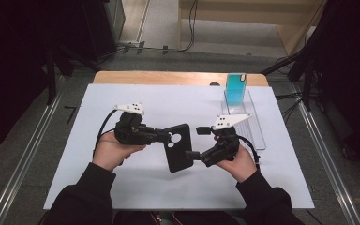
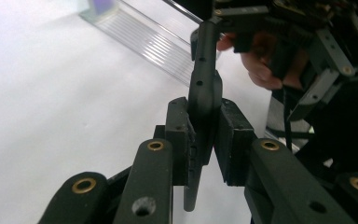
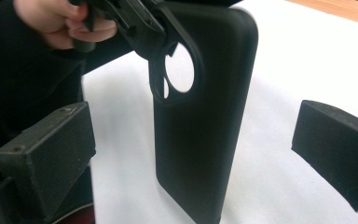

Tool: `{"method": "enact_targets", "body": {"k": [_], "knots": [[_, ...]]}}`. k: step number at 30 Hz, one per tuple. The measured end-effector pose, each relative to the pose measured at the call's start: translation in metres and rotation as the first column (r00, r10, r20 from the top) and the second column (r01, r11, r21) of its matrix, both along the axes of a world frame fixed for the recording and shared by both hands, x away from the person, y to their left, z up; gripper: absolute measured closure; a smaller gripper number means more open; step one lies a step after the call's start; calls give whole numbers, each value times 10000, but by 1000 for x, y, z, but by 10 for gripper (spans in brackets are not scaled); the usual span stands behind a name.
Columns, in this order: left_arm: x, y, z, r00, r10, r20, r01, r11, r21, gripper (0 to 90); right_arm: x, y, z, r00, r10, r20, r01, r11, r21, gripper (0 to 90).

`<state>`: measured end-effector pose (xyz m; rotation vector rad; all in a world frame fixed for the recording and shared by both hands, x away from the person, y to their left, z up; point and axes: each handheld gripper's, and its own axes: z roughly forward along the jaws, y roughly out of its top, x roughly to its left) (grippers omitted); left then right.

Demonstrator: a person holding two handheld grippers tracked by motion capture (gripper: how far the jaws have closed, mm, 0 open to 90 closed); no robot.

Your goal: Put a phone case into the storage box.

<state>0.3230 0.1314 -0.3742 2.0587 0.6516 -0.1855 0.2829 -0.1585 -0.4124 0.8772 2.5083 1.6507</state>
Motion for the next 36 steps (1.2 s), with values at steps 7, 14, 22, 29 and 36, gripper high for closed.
{"method": "enact_targets", "body": {"k": [7, 14, 22, 29, 36], "knots": [[-3, -6, 1, 9927, 1205, 30, -1205, 9915, 489, 773, -4, 14, 0, 9924, -1229, 89, 1232, 9898, -721, 0], [-6, -14, 2, 9815, 1913, -48, -1904, 9788, 758, 773, -5, 27, -3, 9755, -2198, 103, 2200, 9732, -668, 0], [-10, -23, 1, 9726, 2301, -340, -2274, 9714, 687, 773, -5, 40, -8, 9560, -2931, 157, 2934, 9525, -811, 0], [-13, -27, 1, 9700, 2381, -494, -2355, 9704, 534, 773, -6, 49, -11, 9478, -3183, 211, 3186, 9414, -1110, 26], [-16, -33, 0, 9671, 2446, -706, -2412, 9690, 536, 772, -4, 51, -13, 9391, -3427, 276, 3432, 9300, -1316, 41]]}}
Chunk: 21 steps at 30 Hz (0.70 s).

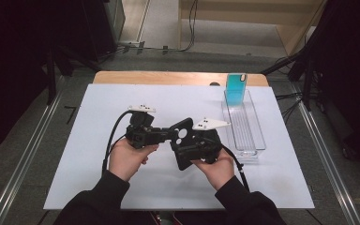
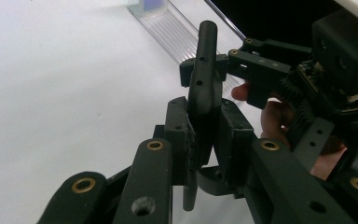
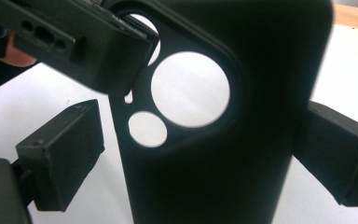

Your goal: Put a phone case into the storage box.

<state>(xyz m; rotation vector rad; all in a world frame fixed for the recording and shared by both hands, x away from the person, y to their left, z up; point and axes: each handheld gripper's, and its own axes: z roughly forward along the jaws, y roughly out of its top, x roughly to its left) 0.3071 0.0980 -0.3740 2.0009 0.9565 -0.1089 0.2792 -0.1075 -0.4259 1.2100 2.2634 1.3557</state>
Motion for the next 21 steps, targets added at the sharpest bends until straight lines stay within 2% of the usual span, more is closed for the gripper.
{"method": "enact_targets", "body": {"k": [4, 6, 9, 10, 11, 13, 16, 18, 21], "knots": [[-3, -3, 1, 10000, -24, 72, 24, 10000, 29, 772, 0, 3, -1, 9998, -193, 43, 194, 9995, -246, 112], [-4, -3, 1, 9999, -87, 70, 87, 10000, -15, 772, 0, 1, -1, 10000, -81, -41, 81, 9999, -149, 119], [-6, -3, 4, 9991, -268, 332, 268, 9996, 17, 762, -1, 0, 0, 10000, -66, 27, 67, 9998, -175, 124], [-6, -3, 5, 9987, -355, 372, 358, 9993, -83, 739, -1, 0, 1, 10000, -57, 64, 58, 9999, -124, 126], [-6, -3, 7, 9985, -424, 342, 430, 9989, -173, 672, -1, -1, 2, 10000, -35, 84, 35, 10000, -83, 127], [-7, -1, 10, 9982, -437, 398, 442, 9989, -122, 594, -1, -4, 2, 10000, -47, 66, 46, 9999, 98, 128], [-6, 1, 14, 9965, -787, 273, 790, 9968, -107, 485, 1, -7, 3, 10000, 50, 38, -50, 10000, 5, 129], [-8, 5, 17, 9949, -803, 606, 810, 9967, -91, 475, 2, -11, 4, 10000, 99, 0, -99, 9999, 88, 129], [-8, 12, 18, 9910, -1146, 691, 1154, 9933, -71, 408, 4, -18, 6, 9998, 210, -58, -209, 9994, 263, 129]]}}
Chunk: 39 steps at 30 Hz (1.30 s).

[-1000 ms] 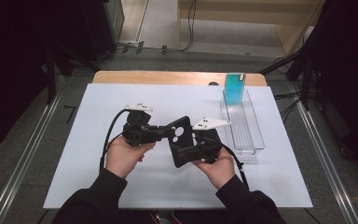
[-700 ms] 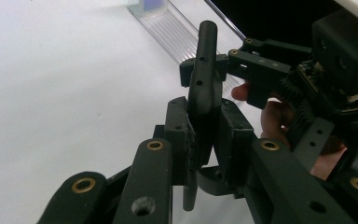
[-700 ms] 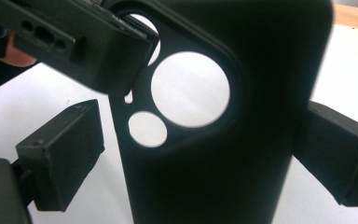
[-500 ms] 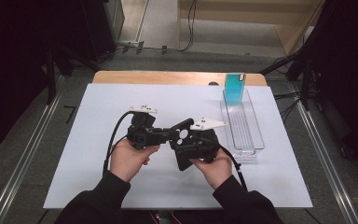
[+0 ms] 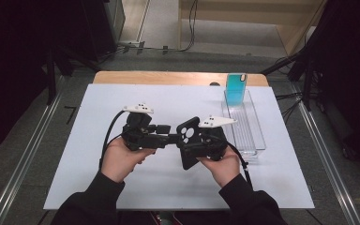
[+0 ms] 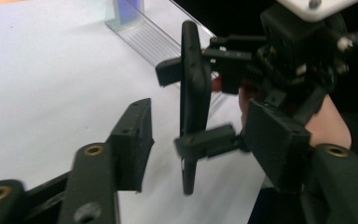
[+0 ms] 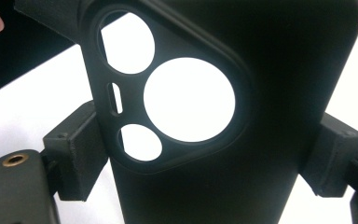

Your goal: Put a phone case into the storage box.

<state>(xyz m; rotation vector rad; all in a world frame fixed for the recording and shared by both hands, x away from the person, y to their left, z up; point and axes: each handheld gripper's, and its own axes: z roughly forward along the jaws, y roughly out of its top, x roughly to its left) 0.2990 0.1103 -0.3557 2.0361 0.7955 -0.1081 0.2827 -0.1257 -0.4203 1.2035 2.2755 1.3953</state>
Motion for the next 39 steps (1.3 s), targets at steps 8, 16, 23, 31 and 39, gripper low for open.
{"method": "enact_targets", "body": {"k": [8, 16, 23, 31, 39], "knots": [[0, 14, -9, 9931, -1158, 165, 1154, 9931, 220, 336, 5, -16, 11, 9934, 1149, 23, -1150, 9932, 182, 129], [0, 23, -34, 9784, -2049, 273, 2031, 9775, 572, 336, 7, -32, 16, 9763, 2163, 23, -2162, 9756, 390, 128], [0, 34, -56, 9764, -2160, 62, 2155, 9752, 506, 336, 7, -45, 27, 9678, 2515, -52, -2508, 9661, 622, 128], [-7, 55, -70, 9848, -1724, 220, 1705, 9828, 714, 335, 14, -71, 43, 9802, 1979, 28, -1975, 9769, 813, 129], [-13, 75, -76, 9927, -1188, 215, 1170, 9906, 707, 335, 24, -95, 55, 9922, 1242, 96, -1246, 9882, 893, 129]]}}
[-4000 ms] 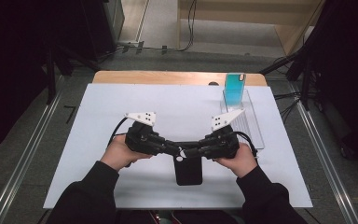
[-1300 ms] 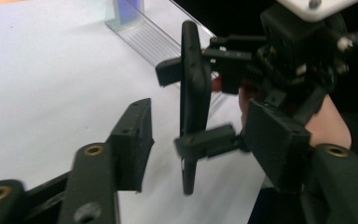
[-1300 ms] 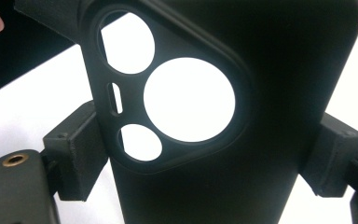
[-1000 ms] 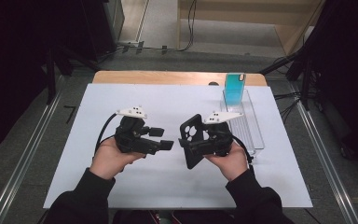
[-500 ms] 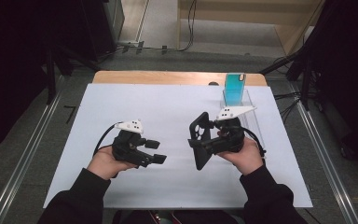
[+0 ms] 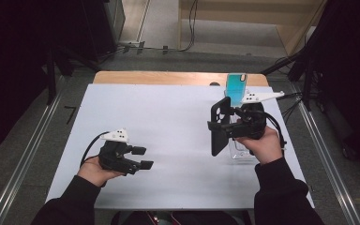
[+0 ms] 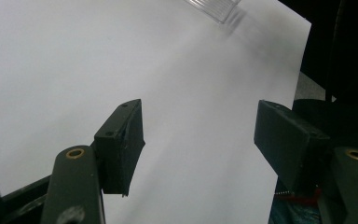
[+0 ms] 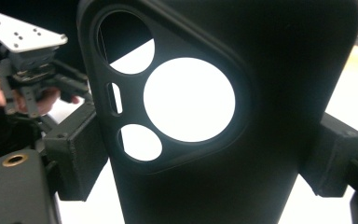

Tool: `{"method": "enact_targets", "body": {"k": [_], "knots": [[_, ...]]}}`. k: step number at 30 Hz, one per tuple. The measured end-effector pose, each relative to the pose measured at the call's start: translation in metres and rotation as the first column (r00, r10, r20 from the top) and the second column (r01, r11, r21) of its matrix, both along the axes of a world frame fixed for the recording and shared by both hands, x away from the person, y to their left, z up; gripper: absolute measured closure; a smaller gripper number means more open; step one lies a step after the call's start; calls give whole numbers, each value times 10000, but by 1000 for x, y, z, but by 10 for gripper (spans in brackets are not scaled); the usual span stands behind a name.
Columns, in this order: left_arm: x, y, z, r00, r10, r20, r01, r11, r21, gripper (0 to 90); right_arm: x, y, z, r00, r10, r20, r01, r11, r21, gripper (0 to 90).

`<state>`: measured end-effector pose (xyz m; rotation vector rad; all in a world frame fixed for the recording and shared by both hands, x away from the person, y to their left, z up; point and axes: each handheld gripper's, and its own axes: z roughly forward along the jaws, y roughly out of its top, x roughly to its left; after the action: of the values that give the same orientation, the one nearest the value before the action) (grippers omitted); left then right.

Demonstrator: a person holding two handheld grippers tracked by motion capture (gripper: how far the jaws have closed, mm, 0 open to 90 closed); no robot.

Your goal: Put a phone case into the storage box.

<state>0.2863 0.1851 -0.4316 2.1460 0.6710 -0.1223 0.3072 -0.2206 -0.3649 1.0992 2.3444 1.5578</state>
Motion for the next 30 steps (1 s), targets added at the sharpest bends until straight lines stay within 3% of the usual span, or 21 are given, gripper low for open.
{"method": "enact_targets", "body": {"k": [8, 14, 16, 19, 22, 30], "knots": [[-7, 9, -1, 9990, 446, -54, -447, 9990, -58, 335, 13, -19, 4, 9949, -991, 201, 990, 9951, 32, 129], [-9, 12, -1, 9984, 492, -278, -496, 9987, -119, 335, 24, -33, 2, 9789, -2040, 118, 2037, 9788, 187, 129], [-8, 13, 0, 9977, 564, -367, -570, 9982, -166, 335, 29, -39, 0, 9690, -2469, 61, 2468, 9690, 129, 129], [-8, 14, 1, 9982, 543, -259, -549, 9983, -201, 335, 36, -43, -3, 9571, -2897, 28, 2897, 9571, 35, 129], [-9, 15, 1, 9982, 588, -149, -591, 9980, -211, 335, 44, -47, -7, 9397, -3420, 31, 3420, 9397, -5, 129], [-8, 20, -3, 9973, 717, -167, -721, 9972, -217, 335, 64, -58, -14, 8798, -4746, 270, 4753, 8790, -373, 129]]}}
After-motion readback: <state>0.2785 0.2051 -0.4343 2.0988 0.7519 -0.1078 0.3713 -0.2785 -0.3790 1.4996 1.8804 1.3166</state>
